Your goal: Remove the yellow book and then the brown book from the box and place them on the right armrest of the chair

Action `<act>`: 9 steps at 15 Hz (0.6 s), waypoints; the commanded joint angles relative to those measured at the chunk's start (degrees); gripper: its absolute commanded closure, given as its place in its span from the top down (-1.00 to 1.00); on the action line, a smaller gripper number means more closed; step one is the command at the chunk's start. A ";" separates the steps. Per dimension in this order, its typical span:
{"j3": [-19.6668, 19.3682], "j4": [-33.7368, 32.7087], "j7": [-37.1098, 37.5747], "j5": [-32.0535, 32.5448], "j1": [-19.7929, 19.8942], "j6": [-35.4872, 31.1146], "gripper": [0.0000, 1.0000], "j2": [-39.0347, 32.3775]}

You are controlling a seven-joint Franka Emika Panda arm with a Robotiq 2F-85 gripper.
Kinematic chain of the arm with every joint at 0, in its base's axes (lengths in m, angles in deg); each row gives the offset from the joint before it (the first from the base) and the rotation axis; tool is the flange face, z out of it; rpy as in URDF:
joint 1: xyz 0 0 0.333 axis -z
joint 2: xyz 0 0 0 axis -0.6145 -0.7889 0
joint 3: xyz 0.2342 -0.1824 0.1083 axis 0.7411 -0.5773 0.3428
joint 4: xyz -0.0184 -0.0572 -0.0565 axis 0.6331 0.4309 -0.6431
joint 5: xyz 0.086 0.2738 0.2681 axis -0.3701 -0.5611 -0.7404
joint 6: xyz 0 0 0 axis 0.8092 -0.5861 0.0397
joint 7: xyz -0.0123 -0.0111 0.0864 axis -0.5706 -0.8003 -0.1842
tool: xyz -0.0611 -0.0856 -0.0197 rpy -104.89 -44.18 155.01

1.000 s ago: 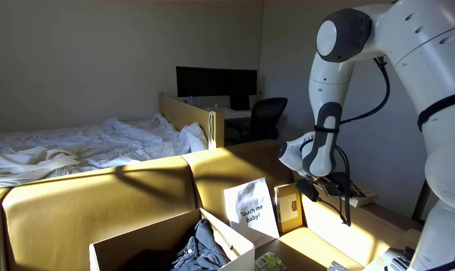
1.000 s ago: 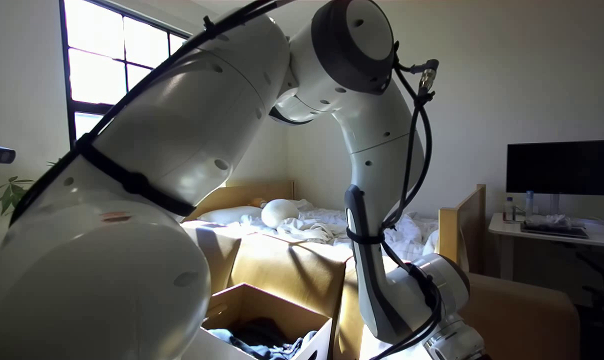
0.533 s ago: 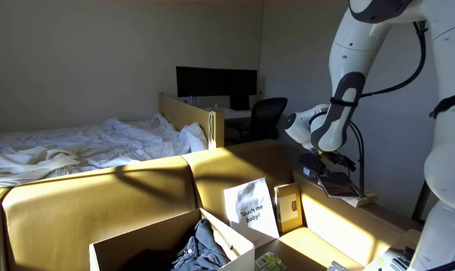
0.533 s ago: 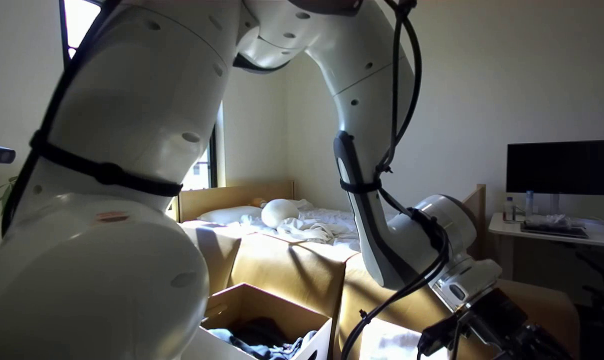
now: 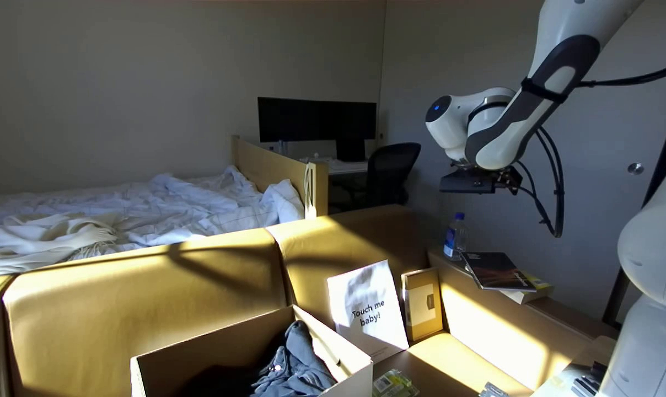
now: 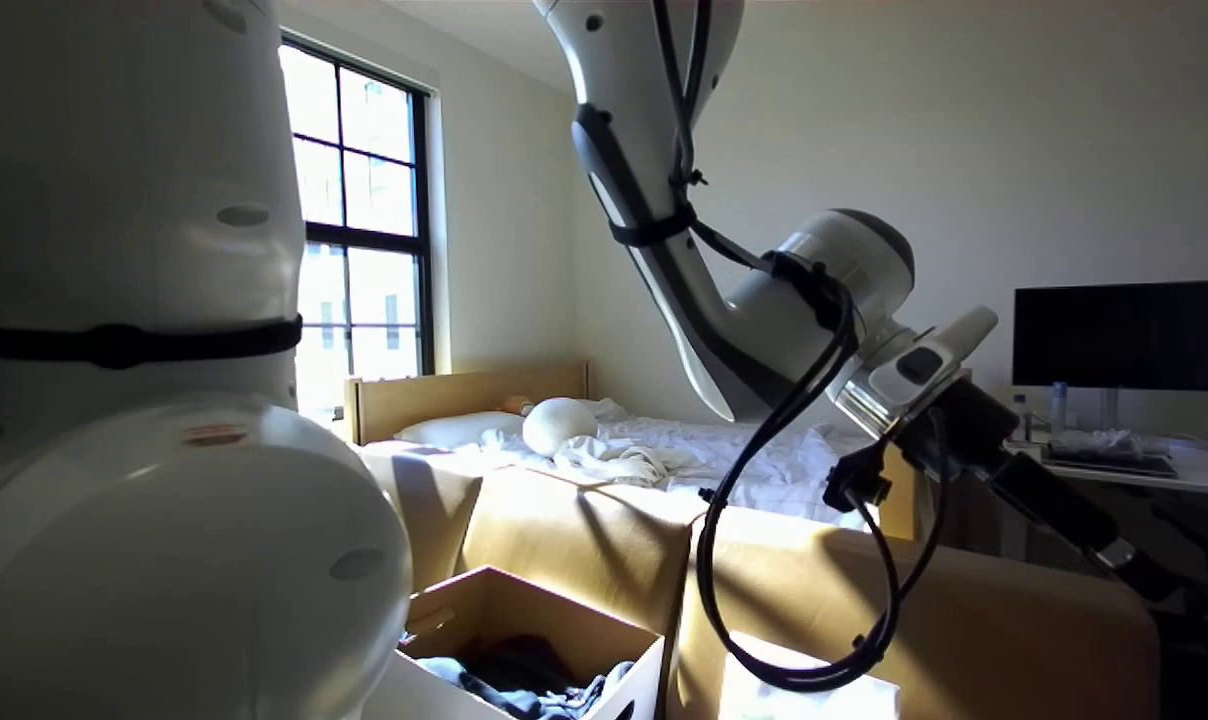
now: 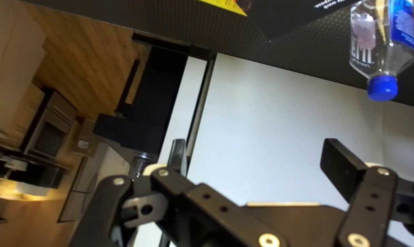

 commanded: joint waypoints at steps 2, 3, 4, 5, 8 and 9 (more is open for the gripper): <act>0.31 -0.83 -19.44 -0.89 0.08 -2.73 1.00 10.84; 0.11 -2.67 -23.49 -1.36 -0.16 -4.02 1.00 11.73; -0.03 -4.83 -27.45 -2.29 -0.55 -5.37 1.00 12.13; -0.33 -6.93 -30.84 -3.06 -0.48 -8.25 1.00 11.44; -1.52 -8.60 -32.50 -1.25 0.23 -20.95 1.00 8.00; -1.84 -8.23 -32.13 -0.46 0.65 -25.72 1.00 7.02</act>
